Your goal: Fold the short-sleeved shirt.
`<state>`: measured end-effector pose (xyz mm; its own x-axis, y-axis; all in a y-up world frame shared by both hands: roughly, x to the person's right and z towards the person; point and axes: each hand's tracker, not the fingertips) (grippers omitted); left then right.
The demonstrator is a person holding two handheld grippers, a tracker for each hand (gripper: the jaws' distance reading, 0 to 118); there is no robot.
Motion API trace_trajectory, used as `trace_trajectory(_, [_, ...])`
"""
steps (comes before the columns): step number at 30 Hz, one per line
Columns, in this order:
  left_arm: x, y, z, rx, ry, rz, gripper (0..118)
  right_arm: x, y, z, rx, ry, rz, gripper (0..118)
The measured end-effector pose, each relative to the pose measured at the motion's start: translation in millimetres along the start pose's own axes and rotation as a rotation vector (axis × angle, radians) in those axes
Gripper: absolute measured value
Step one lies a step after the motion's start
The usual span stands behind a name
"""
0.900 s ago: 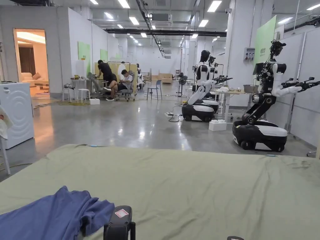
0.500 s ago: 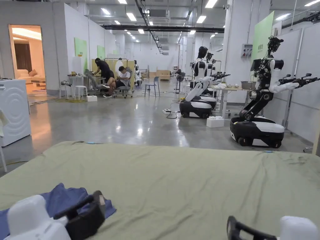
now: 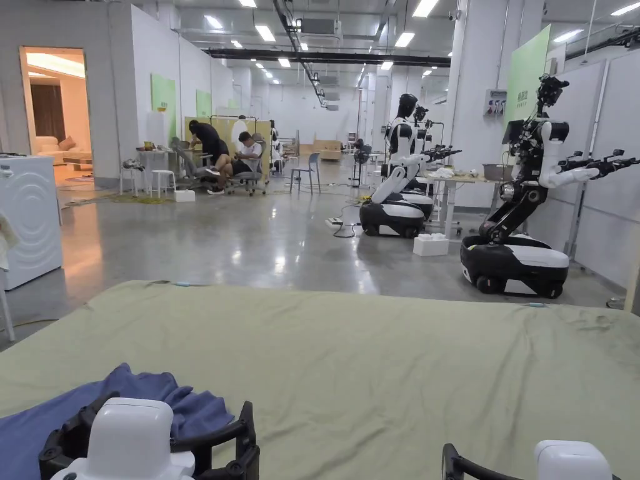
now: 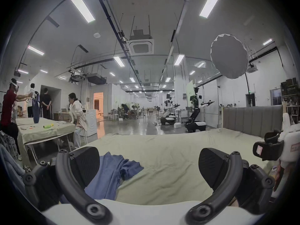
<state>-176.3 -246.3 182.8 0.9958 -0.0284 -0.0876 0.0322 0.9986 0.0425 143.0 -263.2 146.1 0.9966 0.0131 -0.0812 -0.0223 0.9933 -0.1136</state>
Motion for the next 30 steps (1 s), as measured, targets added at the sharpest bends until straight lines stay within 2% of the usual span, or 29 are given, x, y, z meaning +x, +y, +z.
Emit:
trace_trajectory(7, [-8,-1,-1,-0.024,0.009,0.035,118,4,1,0,-0.007,-0.035,-0.008,118])
trace_trajectory(14, [-10,-1,-1,-0.025,0.02,0.048,118,10,1,3,0.006,-0.021,-0.029,118])
trace_trajectory(24, [-4,-8,-6,-0.079,-0.005,0.0,118,9,3,8,0.044,-0.011,-0.019,118])
trace_trajectory(27, [-7,-5,-4,-0.063,-0.022,0.069,118,9,4,10,0.052,-0.01,-0.001,118])
trace_trajectory(30, [-11,-2,-3,-0.053,-0.017,0.108,118,11,5,11,0.057,0.001,-0.018,118])
